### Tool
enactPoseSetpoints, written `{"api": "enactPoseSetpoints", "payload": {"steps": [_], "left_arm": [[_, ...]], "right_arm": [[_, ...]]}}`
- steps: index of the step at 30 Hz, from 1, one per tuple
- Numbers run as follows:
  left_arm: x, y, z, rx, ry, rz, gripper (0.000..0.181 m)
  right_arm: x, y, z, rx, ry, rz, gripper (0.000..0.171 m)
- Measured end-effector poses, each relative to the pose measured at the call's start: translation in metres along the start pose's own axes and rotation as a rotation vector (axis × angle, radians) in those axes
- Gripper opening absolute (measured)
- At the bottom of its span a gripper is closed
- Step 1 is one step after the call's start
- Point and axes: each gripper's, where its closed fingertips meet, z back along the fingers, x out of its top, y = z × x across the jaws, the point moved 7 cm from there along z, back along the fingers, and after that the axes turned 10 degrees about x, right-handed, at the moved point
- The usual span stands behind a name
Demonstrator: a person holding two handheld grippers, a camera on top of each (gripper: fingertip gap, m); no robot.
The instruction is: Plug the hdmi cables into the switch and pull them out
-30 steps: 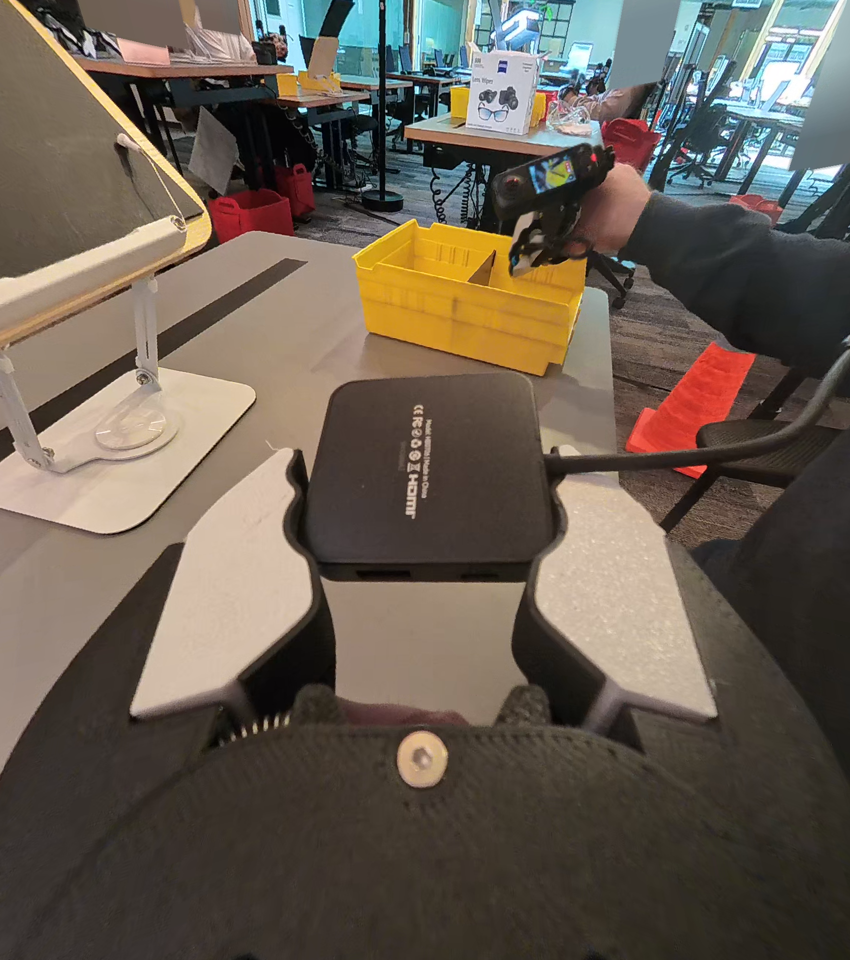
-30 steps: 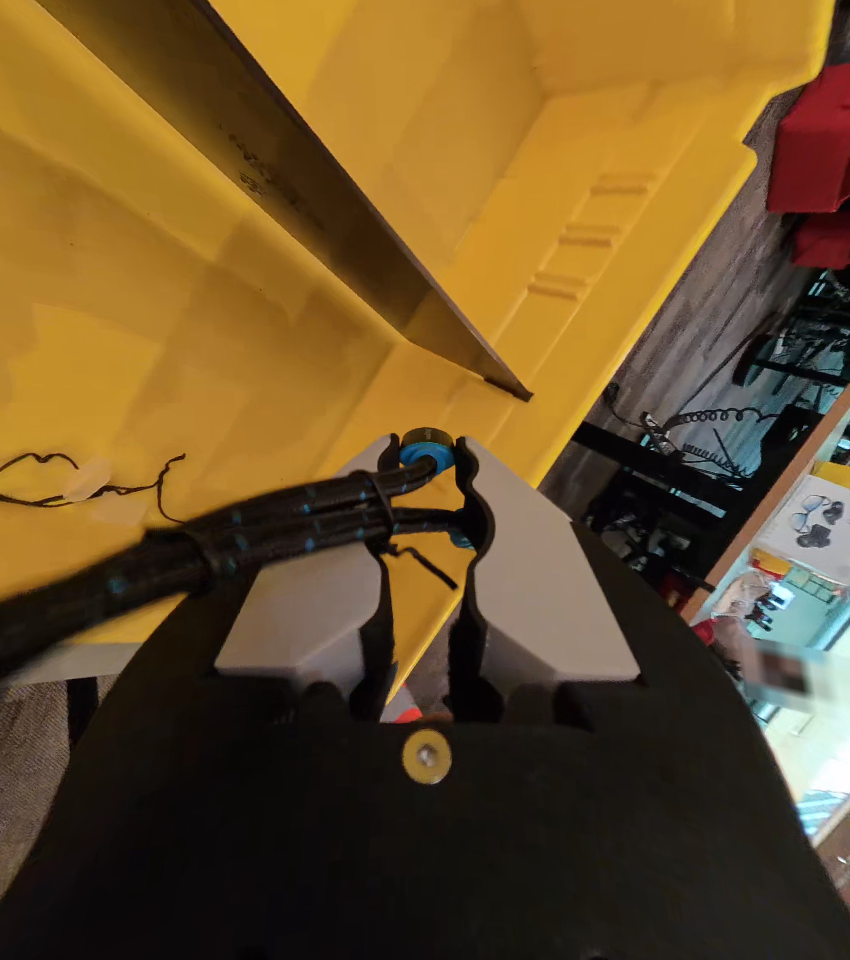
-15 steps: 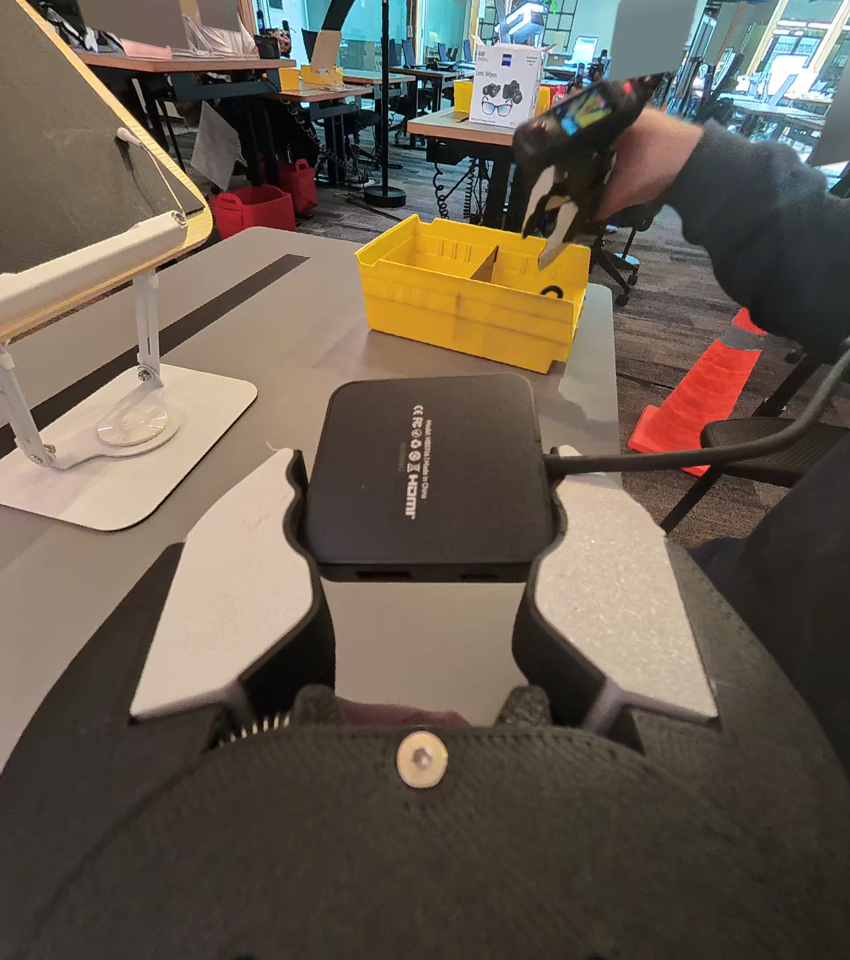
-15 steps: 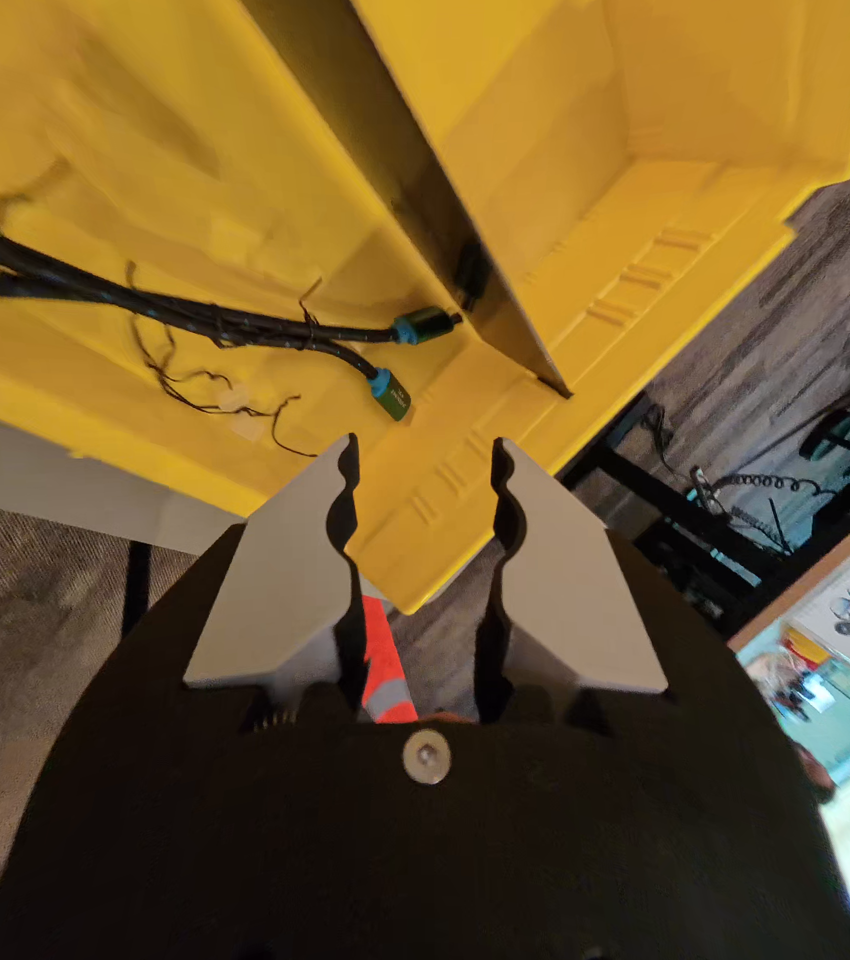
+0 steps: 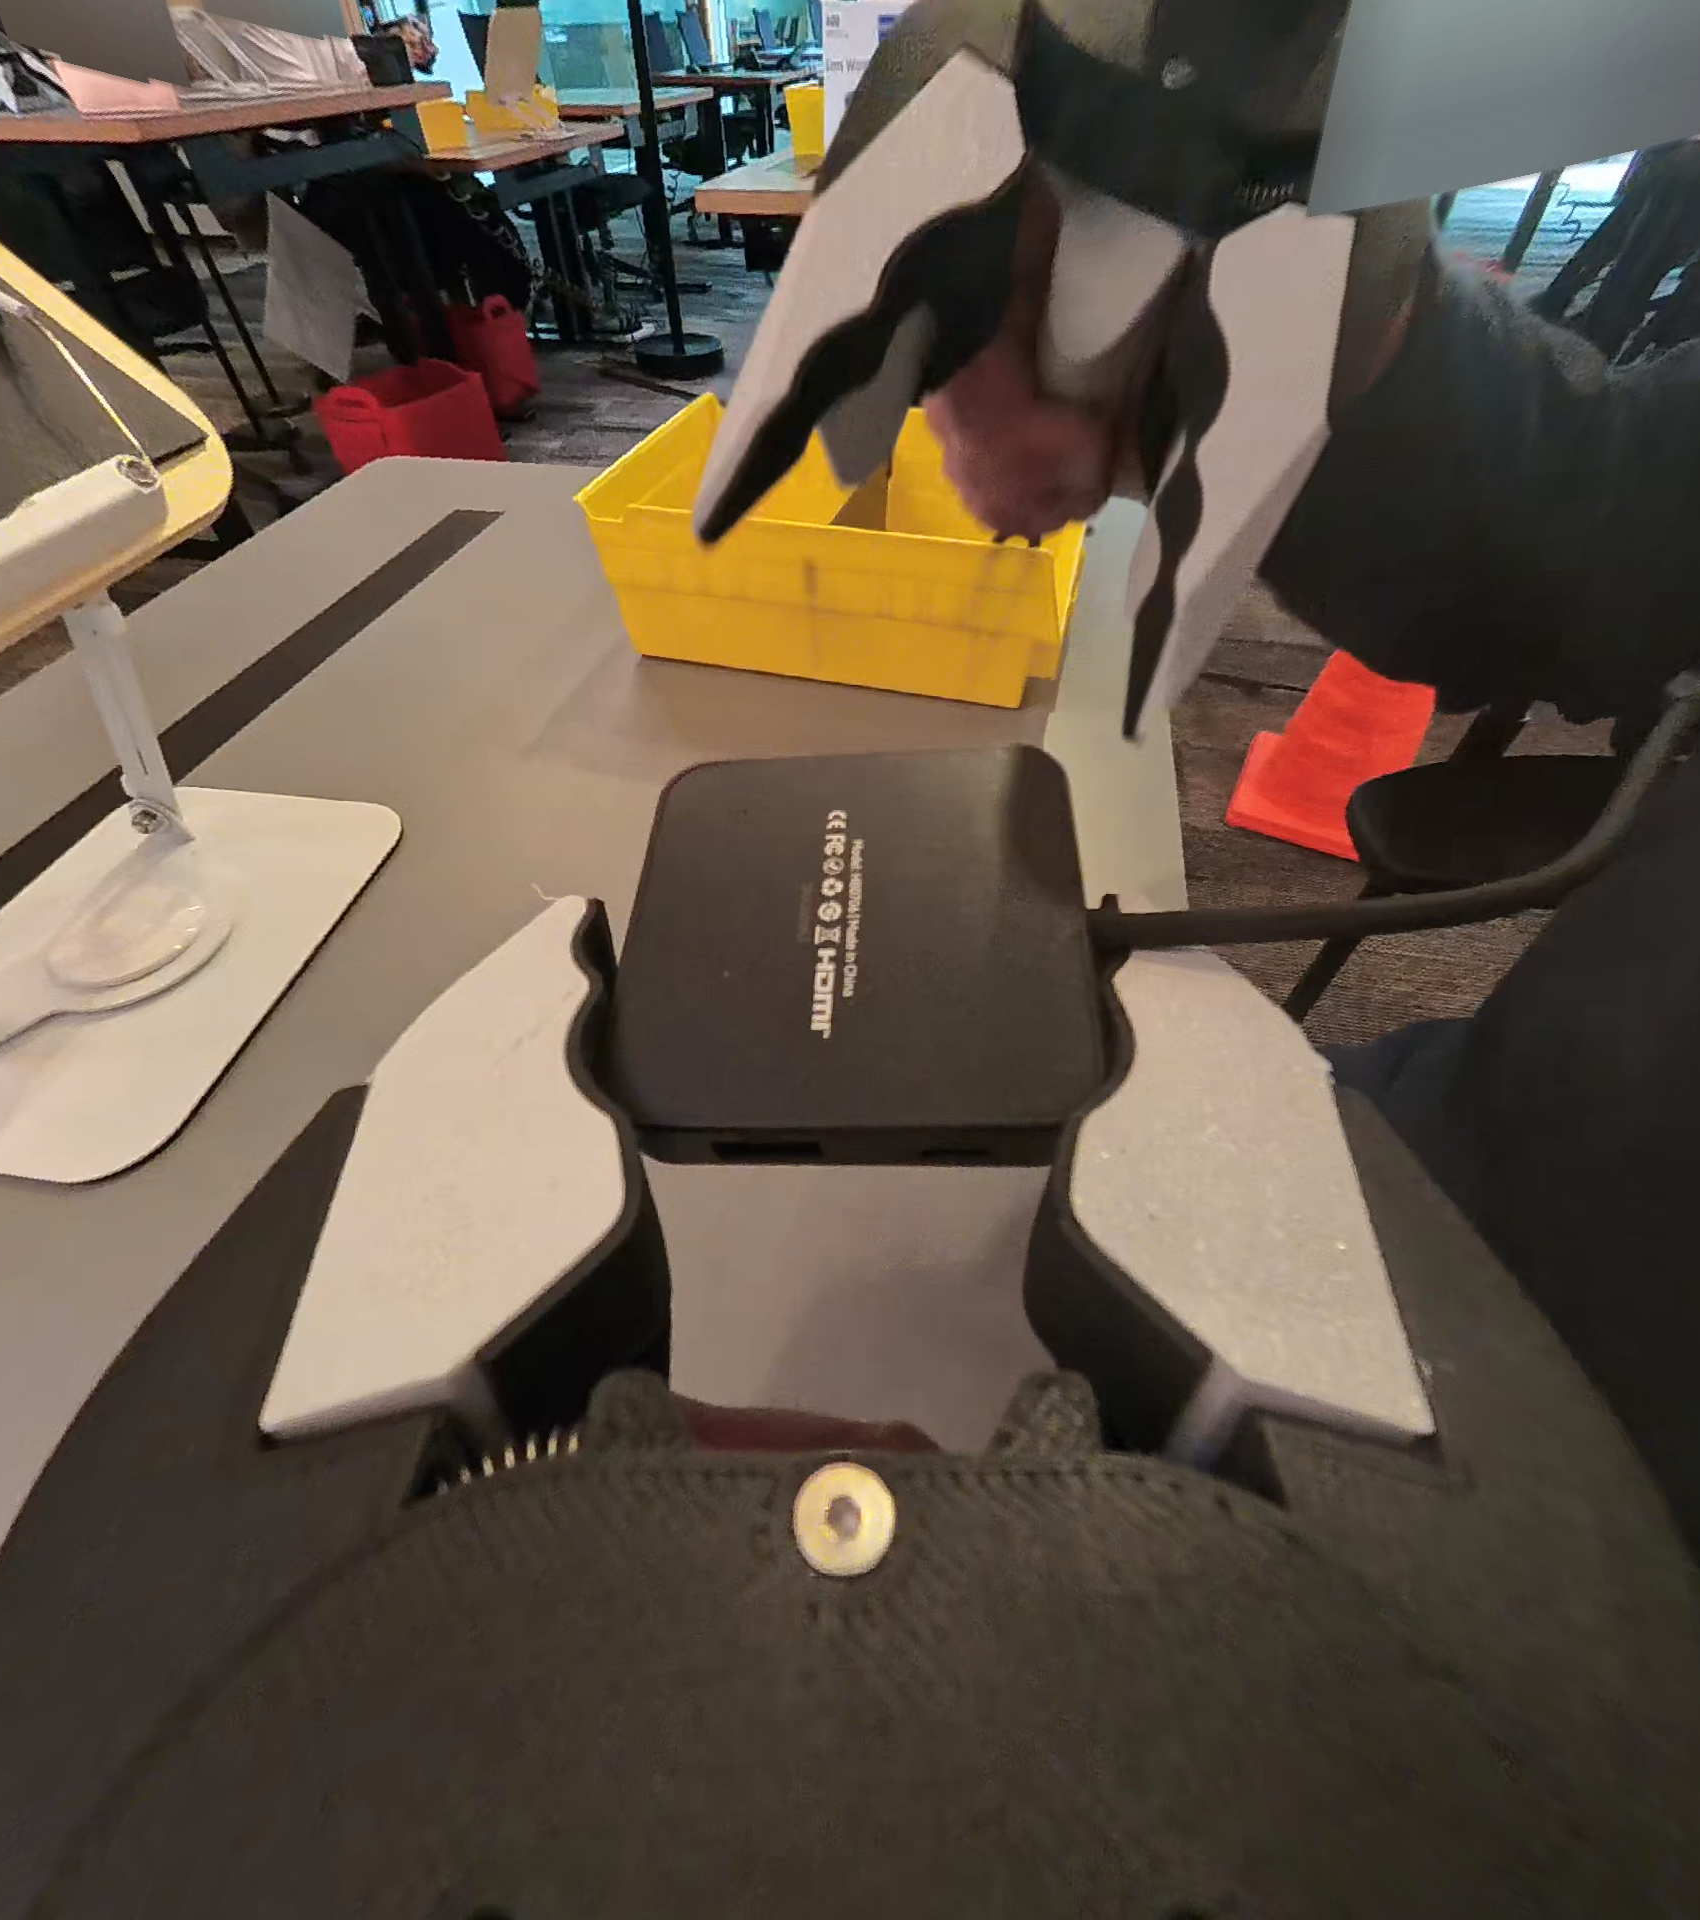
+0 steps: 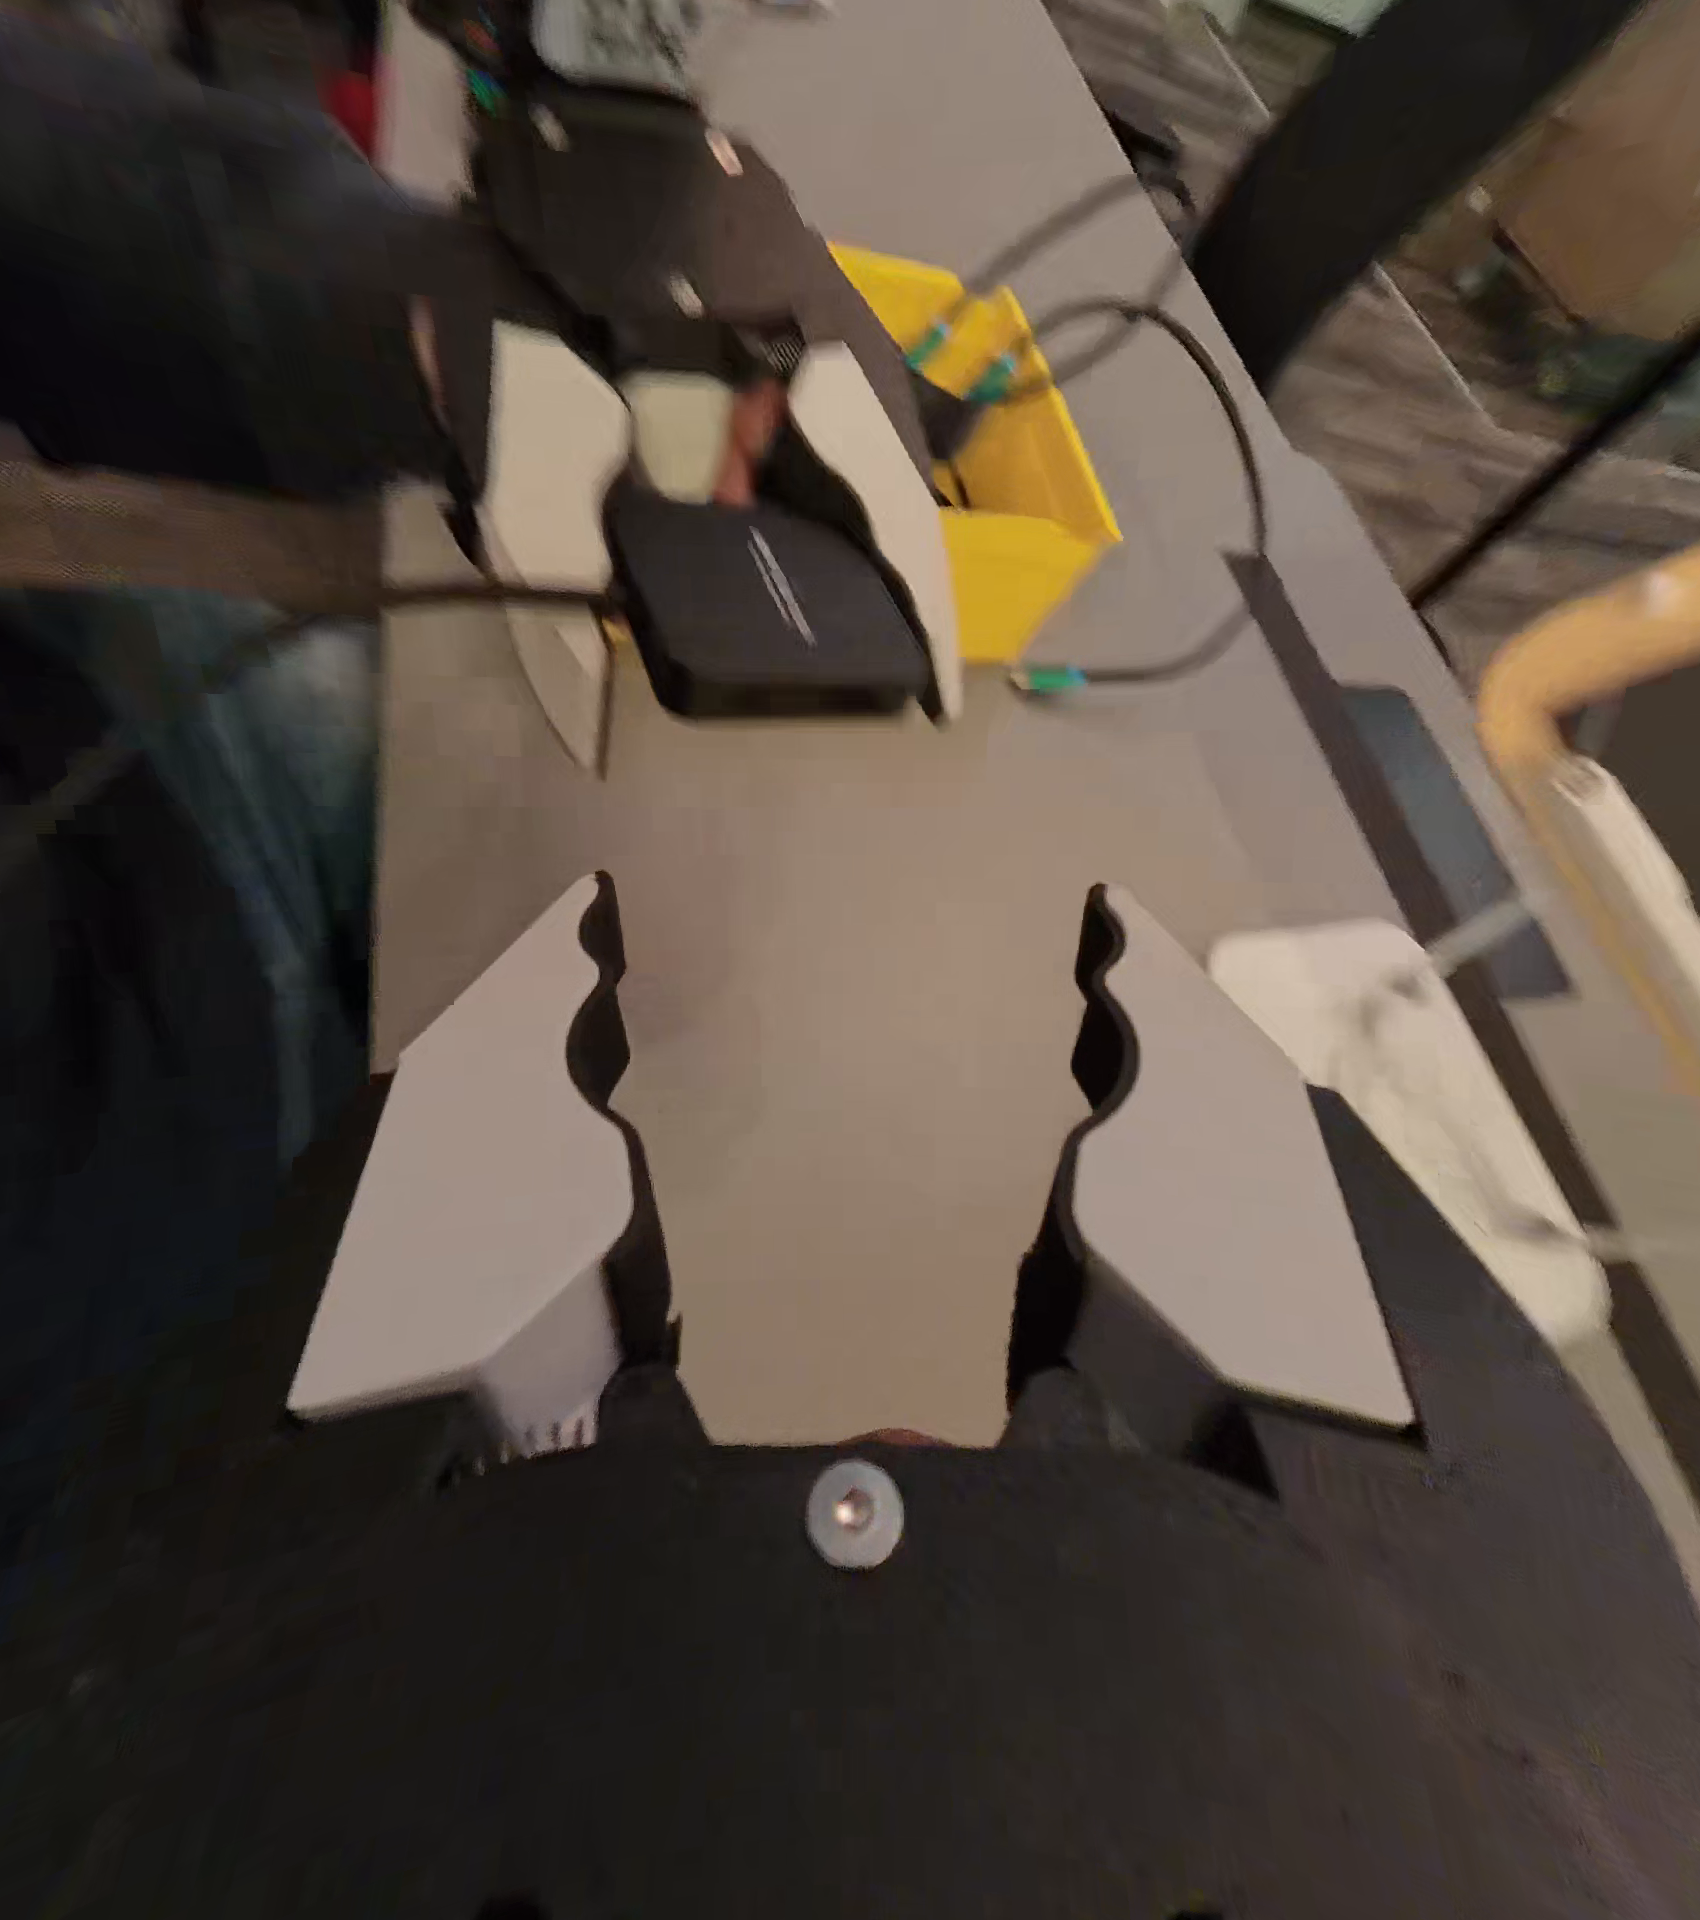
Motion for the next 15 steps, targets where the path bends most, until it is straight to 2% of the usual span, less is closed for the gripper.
{"api": "enactPoseSetpoints", "payload": {"steps": [4, 6, 10, 15], "left_arm": [[0.0, -0.005, -0.001, -0.046, -0.007, -0.004, 0.086], [0.0, -0.007, -0.001, -0.06, -0.008, -0.006, 0.086], [-0.002, -0.008, -0.002, -0.088, -0.007, 0.018, 0.086], [-0.001, -0.007, -0.003, -0.082, -0.028, 0.028, 0.086]], "right_arm": [[0.004, -0.006, -0.029, 0.12, -0.111, -0.039, 0.083], [0.009, -0.004, -0.035, 0.18, -0.193, -0.035, 0.076], [0.012, -0.002, -0.04, 0.198, -0.182, 0.038, 0.075], [0.008, -0.005, -0.041, 0.268, -0.219, -0.07, 0.063]]}}
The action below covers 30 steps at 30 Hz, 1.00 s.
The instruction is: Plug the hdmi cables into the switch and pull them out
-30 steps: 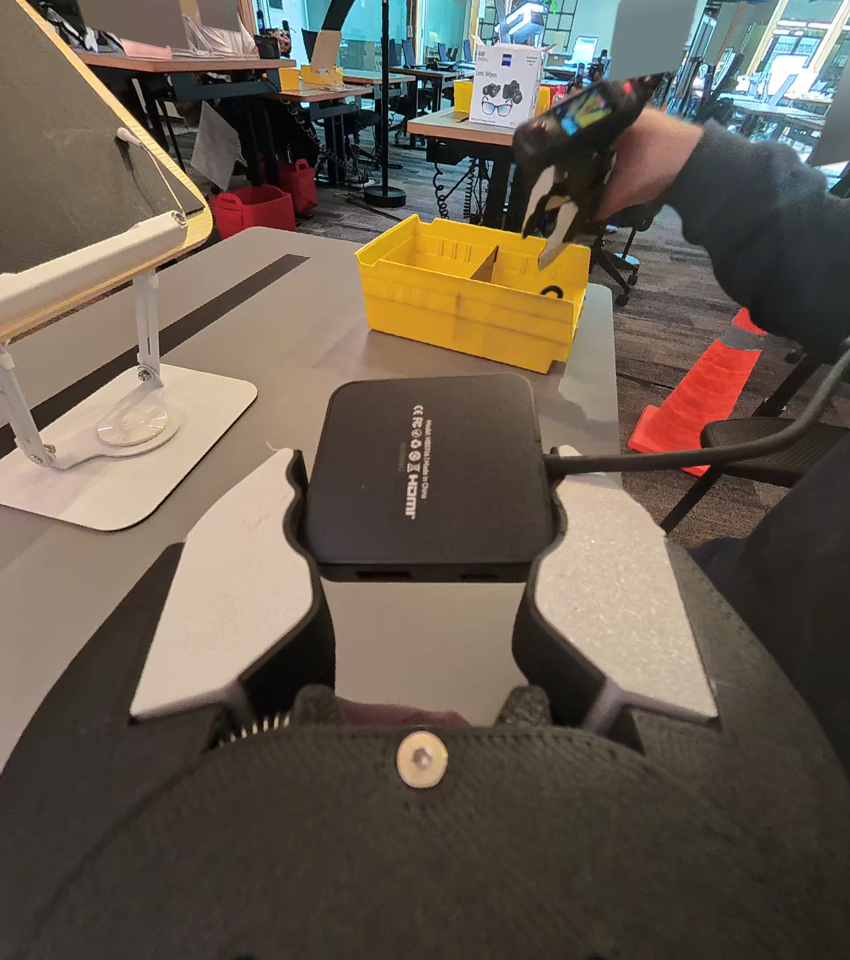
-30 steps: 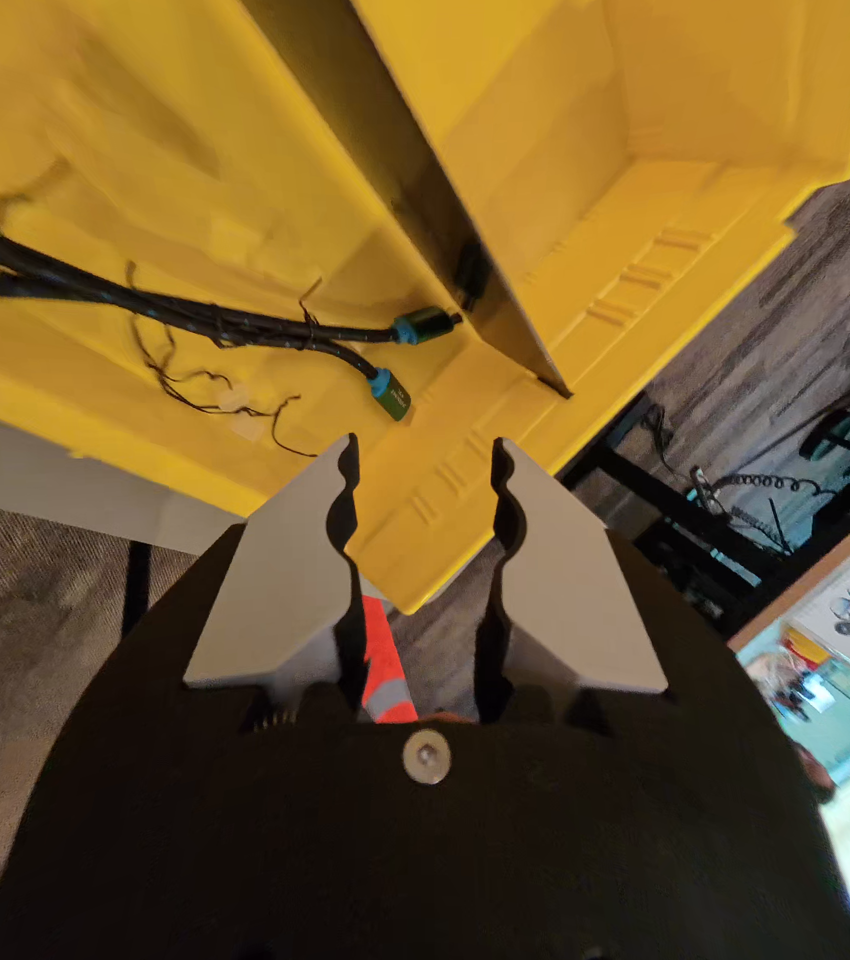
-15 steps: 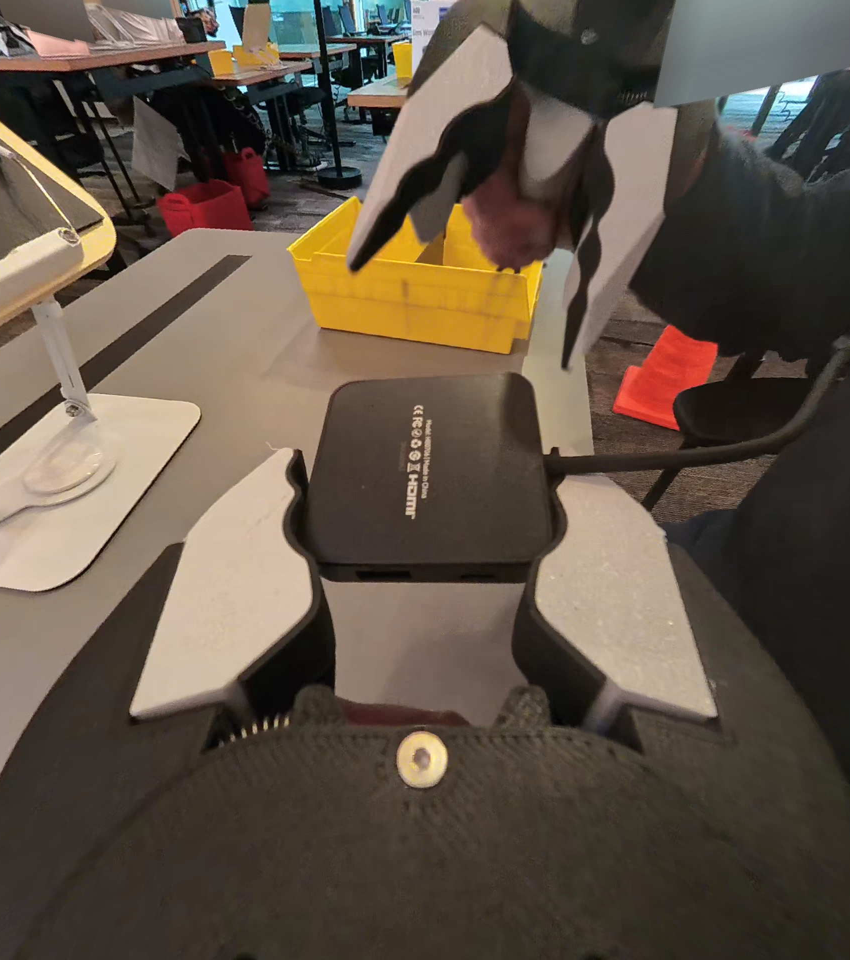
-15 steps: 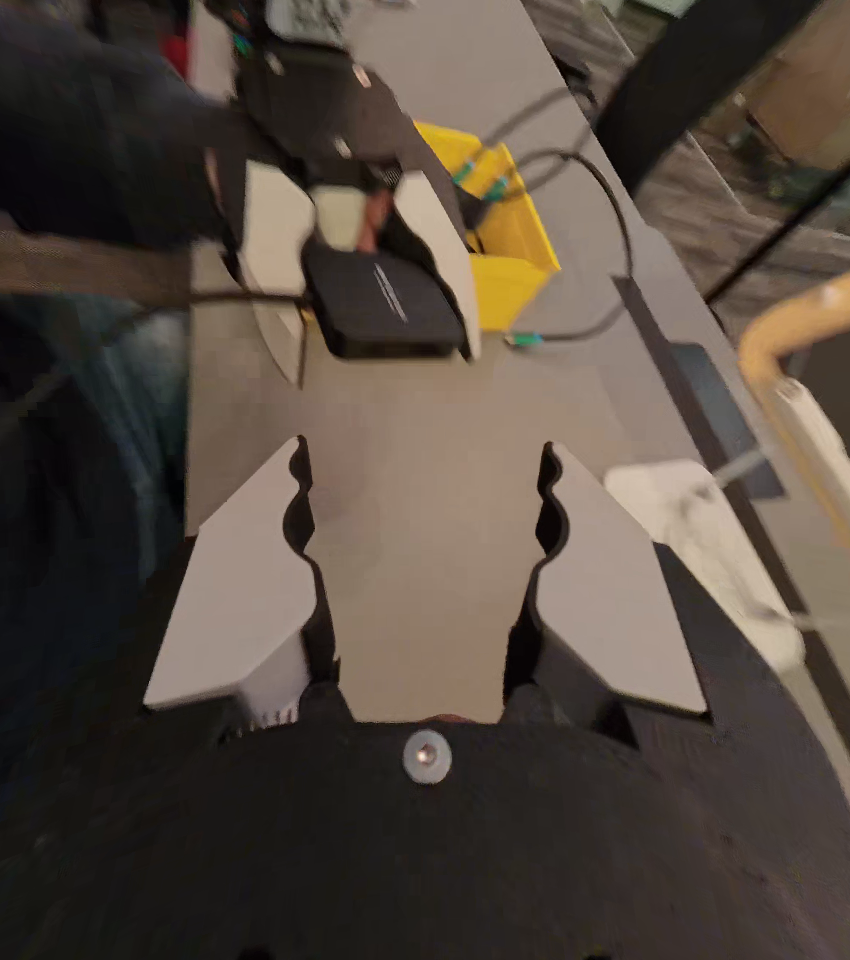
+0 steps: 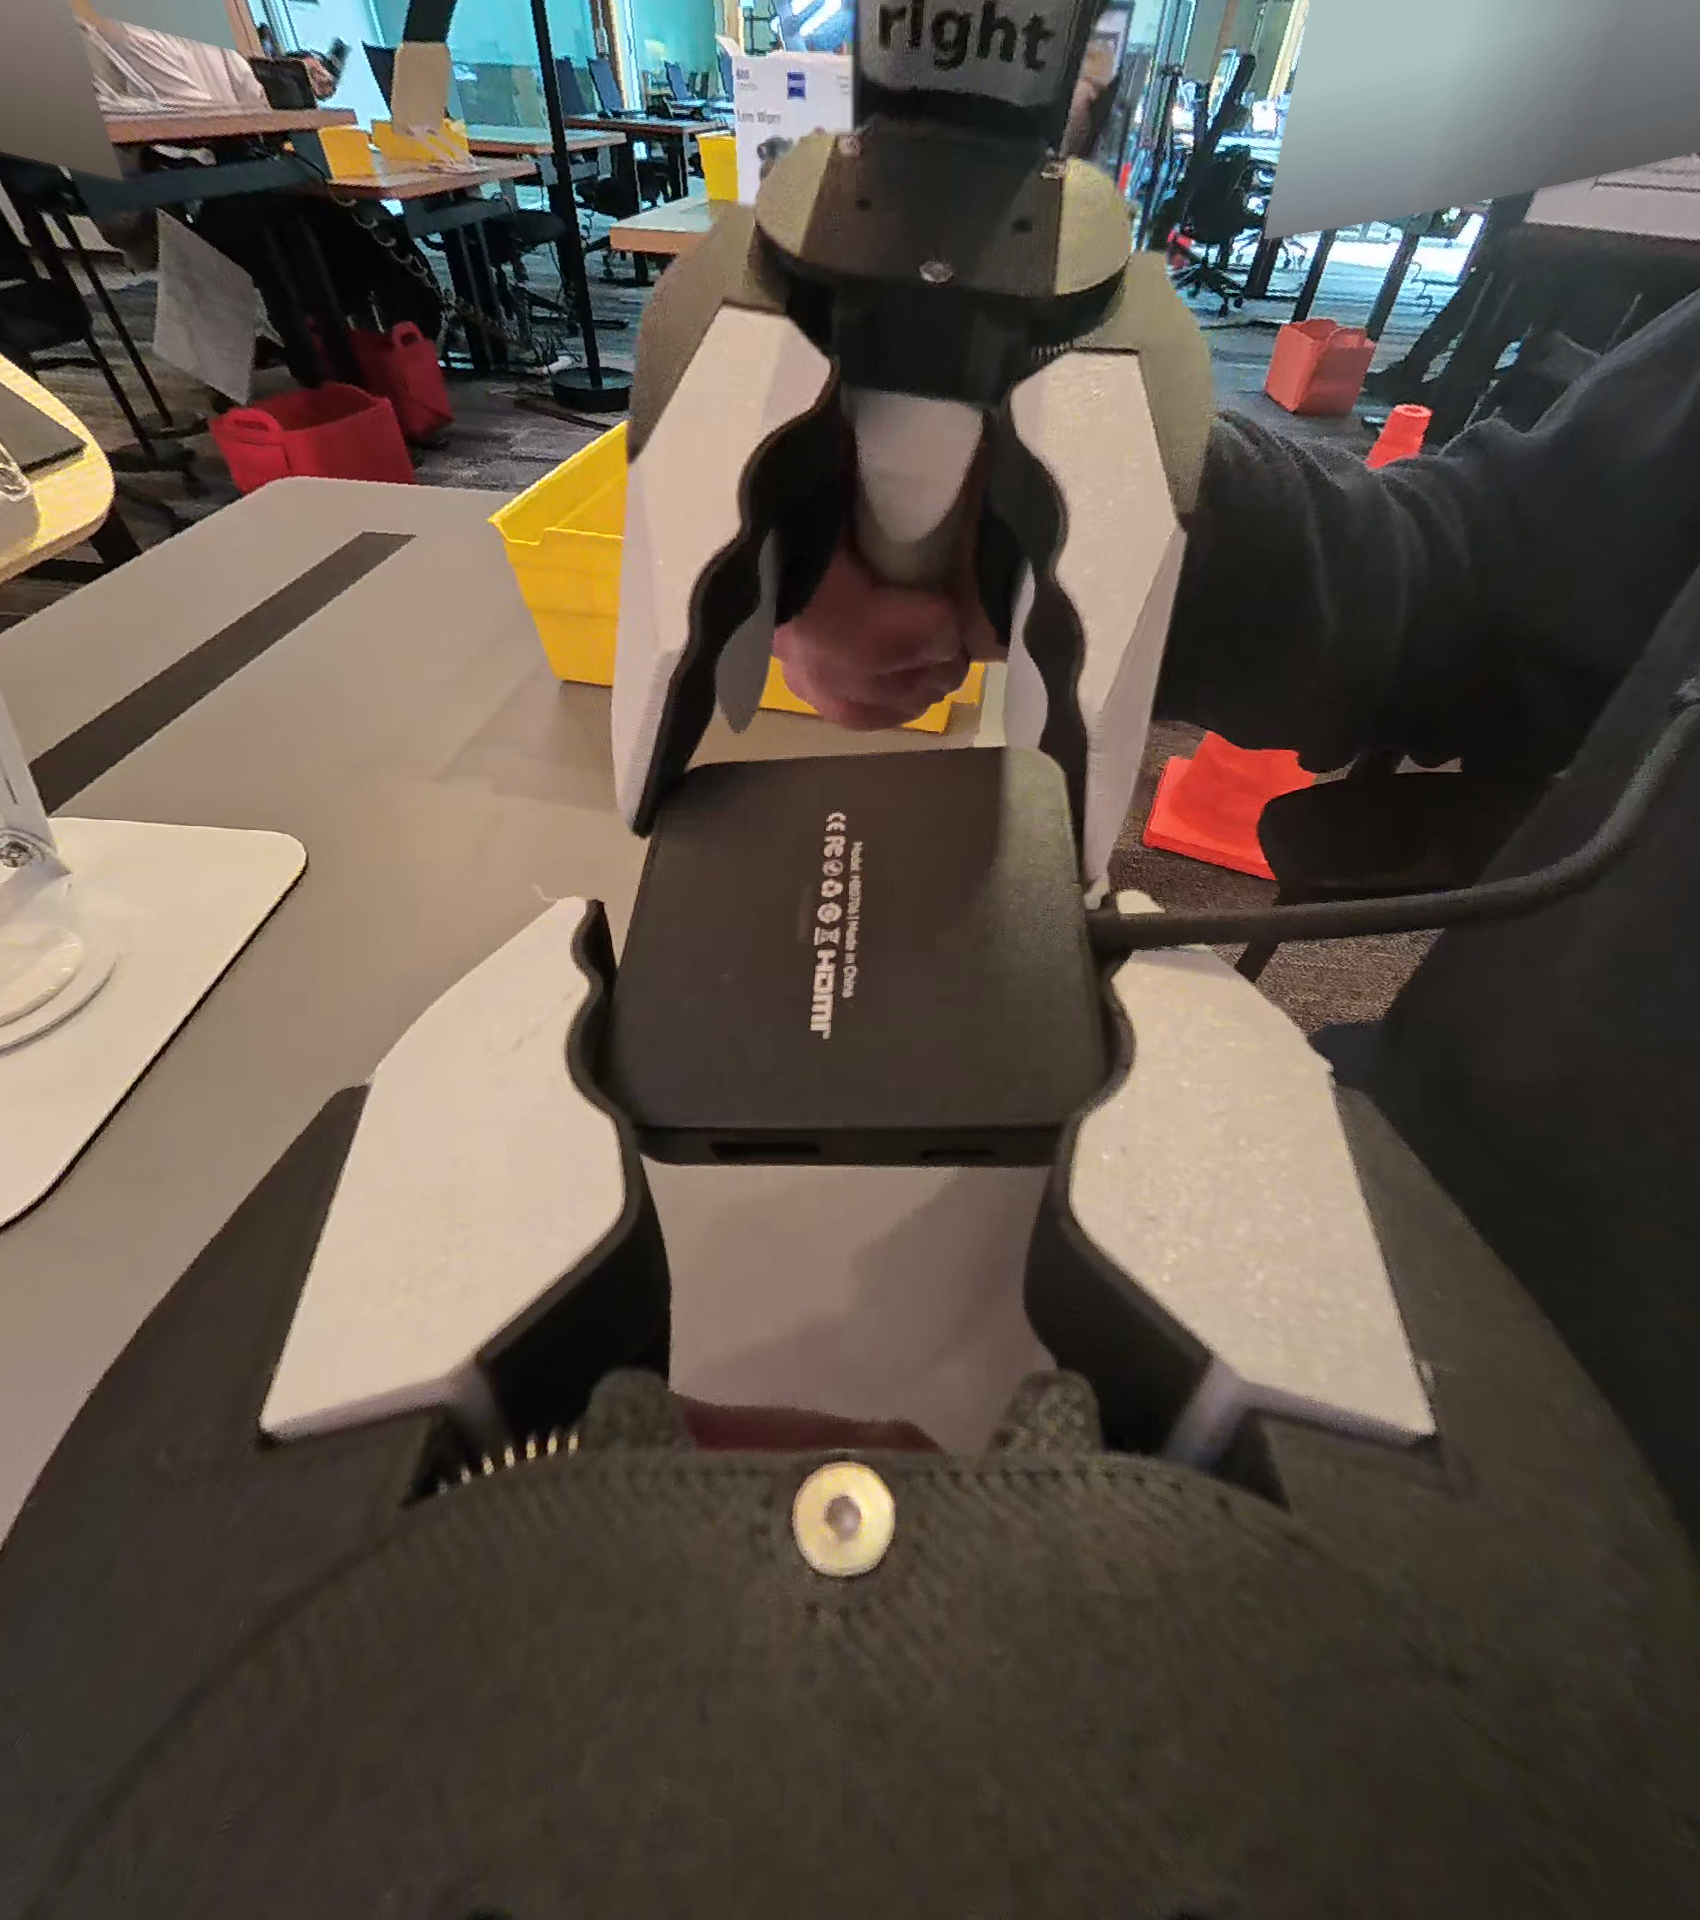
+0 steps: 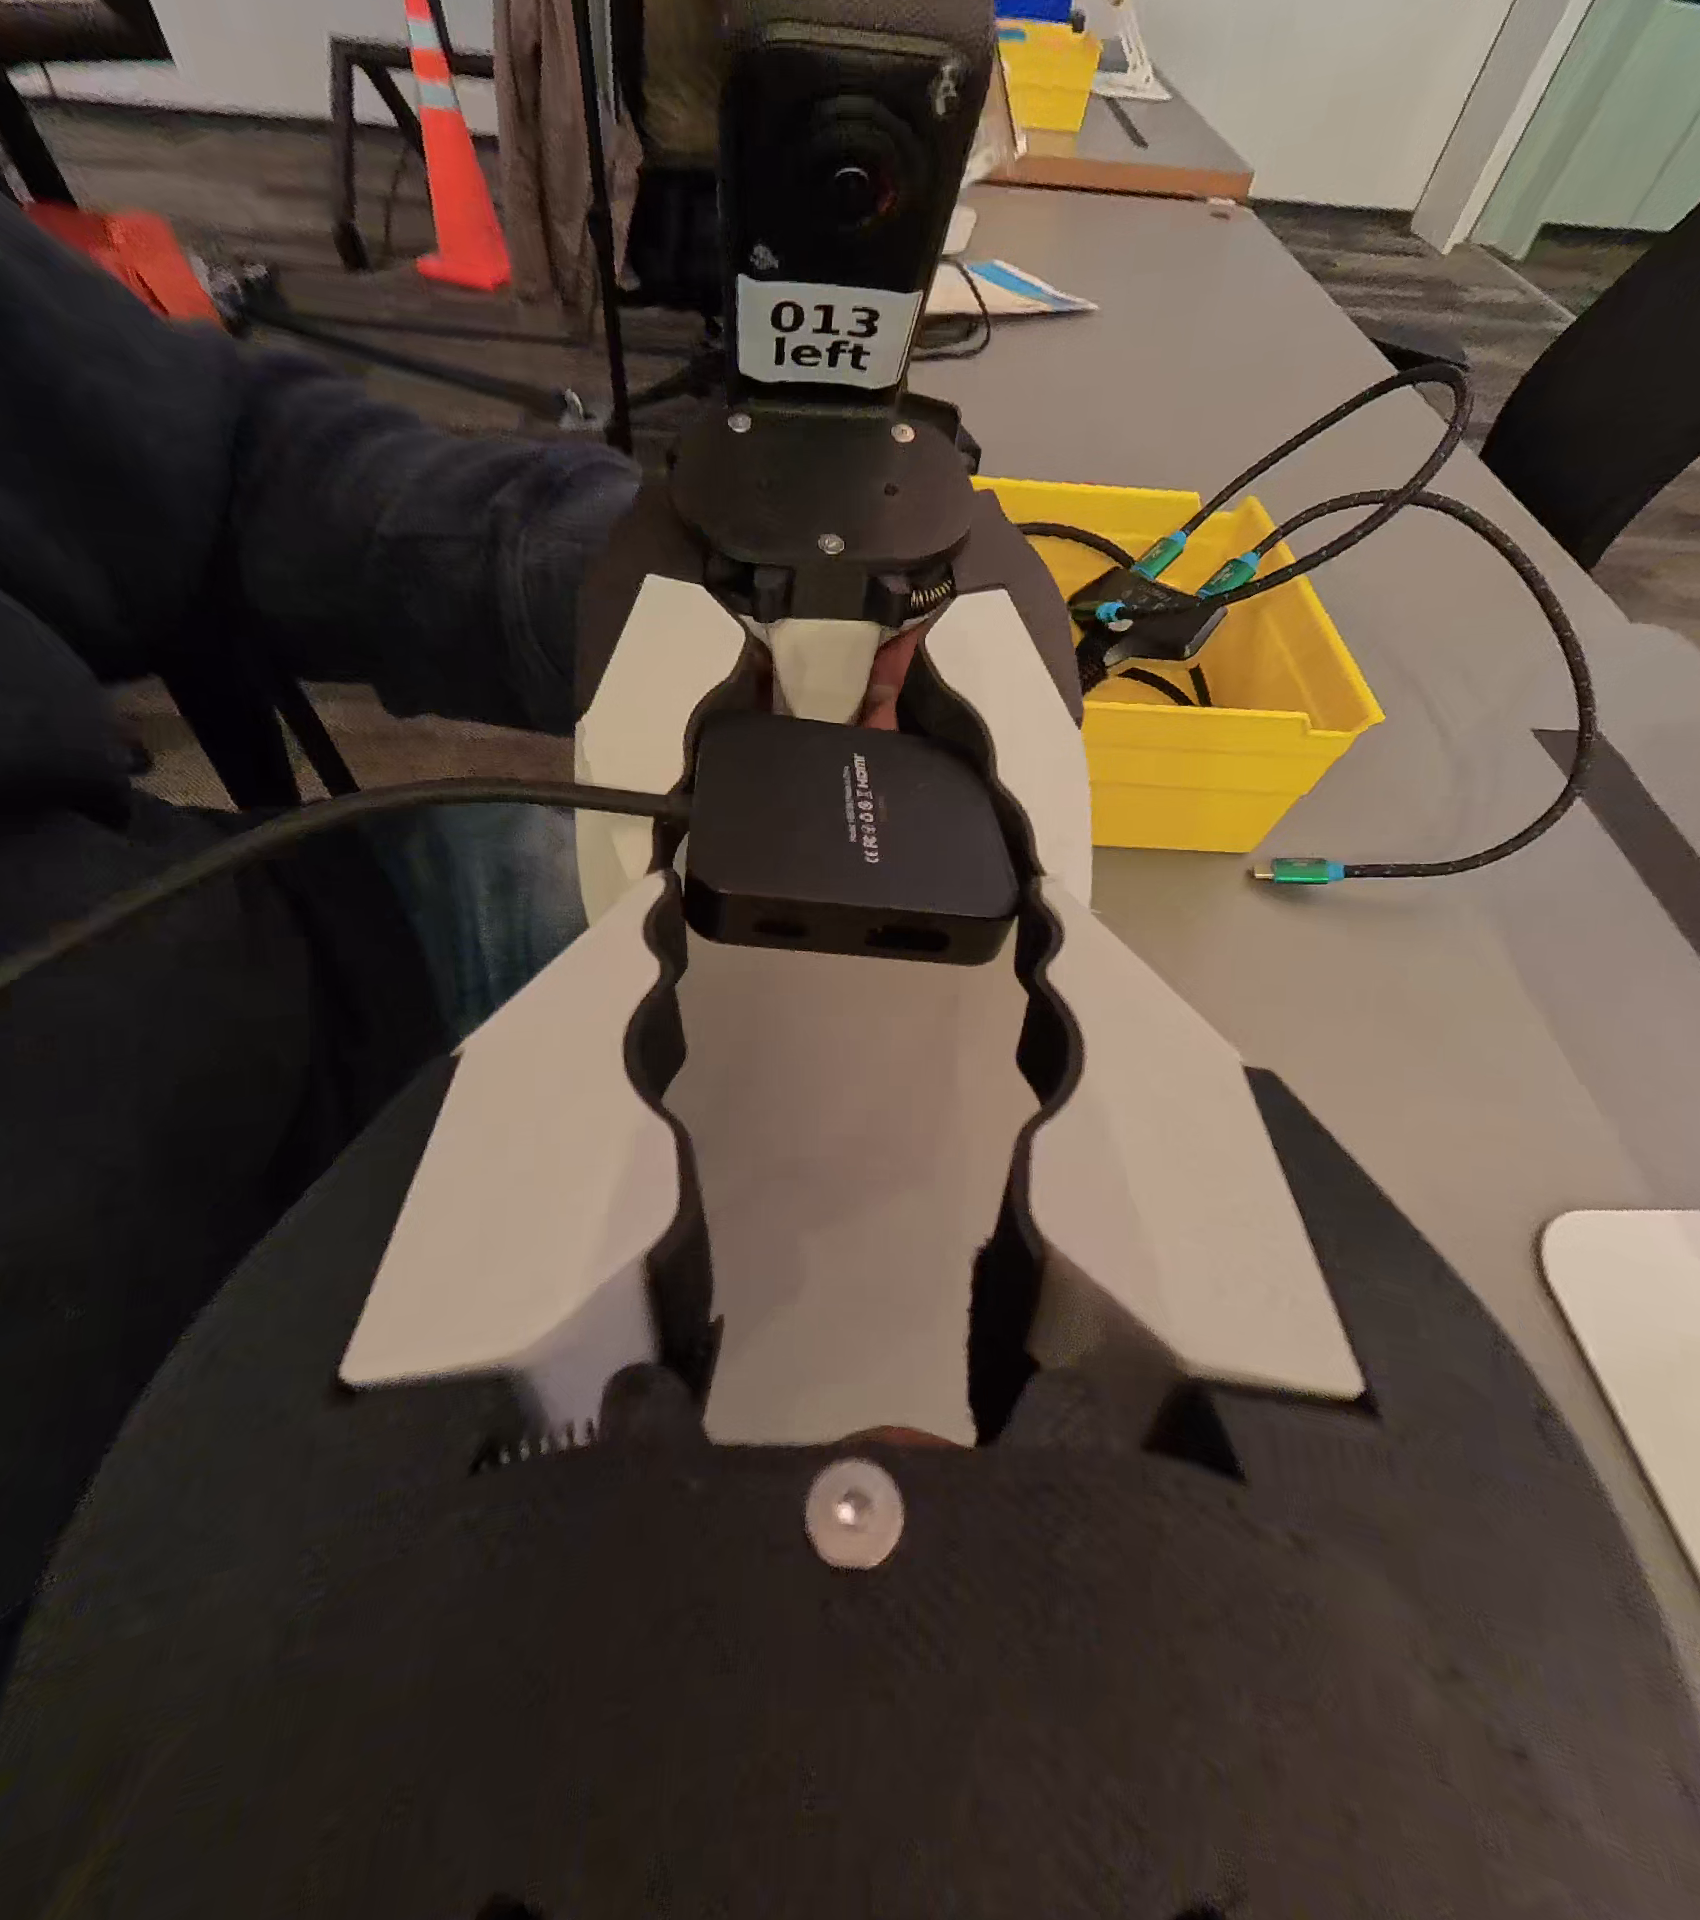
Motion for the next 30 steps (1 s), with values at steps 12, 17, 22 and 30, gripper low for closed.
{"api": "enactPoseSetpoints", "payload": {"steps": [12, 17, 22, 30], "left_arm": [[0.005, -0.004, -0.001, 0.021, -0.021, -0.043, 0.086], [0.005, -0.004, -0.002, 0.027, -0.012, -0.042, 0.086], [0.013, -0.002, 0.004, 0.063, -0.037, -0.057, 0.09], [0.027, 0.013, 0.031, 0.186, -0.063, -0.103, 0.077]], "right_arm": [[-0.005, 0.003, -0.001, 0.013, -0.107, -0.069, 0.063], [-0.005, 0.003, 0.001, 0.016, -0.115, -0.068, 0.063], [0.001, 0.003, 0.009, -0.02, -0.141, -0.05, 0.063], [0.012, -0.007, 0.071, -0.201, -0.147, -0.023, 0.063]]}}
